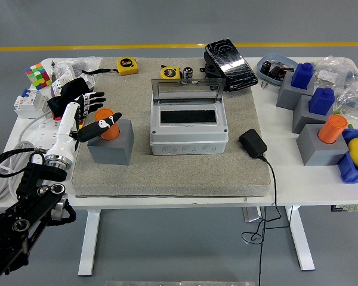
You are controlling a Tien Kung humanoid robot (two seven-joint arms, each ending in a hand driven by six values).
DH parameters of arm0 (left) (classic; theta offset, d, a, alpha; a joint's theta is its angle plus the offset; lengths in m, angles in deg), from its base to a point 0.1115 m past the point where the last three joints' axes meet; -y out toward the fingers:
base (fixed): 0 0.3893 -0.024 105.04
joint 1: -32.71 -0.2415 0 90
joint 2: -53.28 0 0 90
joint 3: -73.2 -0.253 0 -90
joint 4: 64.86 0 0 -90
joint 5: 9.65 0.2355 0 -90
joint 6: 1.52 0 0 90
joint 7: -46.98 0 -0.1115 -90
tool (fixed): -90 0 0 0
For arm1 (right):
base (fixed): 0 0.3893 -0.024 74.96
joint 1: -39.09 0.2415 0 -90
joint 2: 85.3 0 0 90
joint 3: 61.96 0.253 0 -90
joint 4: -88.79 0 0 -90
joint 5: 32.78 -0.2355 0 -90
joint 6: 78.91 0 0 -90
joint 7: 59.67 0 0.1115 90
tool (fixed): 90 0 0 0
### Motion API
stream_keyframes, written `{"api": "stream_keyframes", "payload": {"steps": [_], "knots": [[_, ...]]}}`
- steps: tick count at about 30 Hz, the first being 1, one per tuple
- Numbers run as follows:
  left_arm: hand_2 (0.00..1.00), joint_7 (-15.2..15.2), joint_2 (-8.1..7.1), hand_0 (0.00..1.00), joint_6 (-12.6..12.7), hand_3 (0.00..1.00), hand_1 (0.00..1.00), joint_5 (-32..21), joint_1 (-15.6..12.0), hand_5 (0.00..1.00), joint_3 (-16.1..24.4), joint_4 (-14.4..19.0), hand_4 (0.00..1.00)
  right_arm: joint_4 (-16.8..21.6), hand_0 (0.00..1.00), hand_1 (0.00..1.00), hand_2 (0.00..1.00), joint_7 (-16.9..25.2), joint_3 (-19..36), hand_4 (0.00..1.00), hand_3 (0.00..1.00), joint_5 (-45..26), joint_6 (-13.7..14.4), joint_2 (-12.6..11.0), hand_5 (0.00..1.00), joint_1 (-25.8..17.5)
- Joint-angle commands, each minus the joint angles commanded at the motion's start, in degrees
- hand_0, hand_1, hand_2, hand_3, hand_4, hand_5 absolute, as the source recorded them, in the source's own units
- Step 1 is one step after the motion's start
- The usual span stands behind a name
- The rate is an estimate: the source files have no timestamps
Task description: Fetch the battery,place it into the box,close the lid of the box
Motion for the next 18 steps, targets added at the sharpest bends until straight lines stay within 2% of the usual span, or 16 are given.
{"api": "stream_keyframes", "payload": {"steps": [4, 5, 10, 11, 17, 18], "knots": [[0.643, -0.7, 0.03, 0.735, 0.4, 0.731, 0.702, -1.3, 0.2, 0.199, -0.7, -0.6, 0.998, 0.0, 0.701, 0.726, 0.719, 0.0, -0.1, 0.998, 0.701, 0.0, 0.0, -0.1, 0.707, 0.1], [0.567, -0.9, 0.05, 0.690, 0.4, 0.686, 0.651, -1.5, 0.3, 0.023, -0.9, -0.9, 0.998, 0.0, 0.701, 0.726, 0.719, 0.0, -0.2, 0.998, 0.701, 0.0, 0.0, -0.1, 0.707, 0.1], [0.567, -2.3, 0.25, 0.690, 1.2, 0.686, 0.651, -3.2, 0.5, 0.023, -2.1, -1.9, 0.998, 0.0, 0.701, 0.726, 0.719, 0.0, -0.5, 0.998, 0.701, -0.1, 0.0, -0.1, 0.707, 0.0], [0.524, -2.5, 0.29, 0.661, 1.2, 0.596, 0.624, -3.5, 0.5, 0.002, -2.3, -2.0, 0.998, 0.0, 0.701, 0.727, 0.719, 0.0, -0.5, 0.998, 0.701, -0.1, 0.0, -0.1, 0.707, 0.0], [0.524, -5.2, 1.00, 0.661, 1.9, 0.596, 0.624, -7.2, 0.5, 0.002, -3.3, -3.2, 0.998, 0.0, 0.701, 0.727, 0.719, 0.0, -0.7, 0.998, 0.701, -0.1, 0.0, -0.1, 0.707, -0.1], [0.464, -5.7, 1.07, 0.610, 2.0, 0.519, 0.530, -8.0, 0.5, 0.002, -3.5, -3.3, 0.998, 0.0, 0.701, 0.726, 0.720, 0.0, -0.6, 0.998, 0.701, -0.1, 0.0, -0.1, 0.707, -0.1]]}}
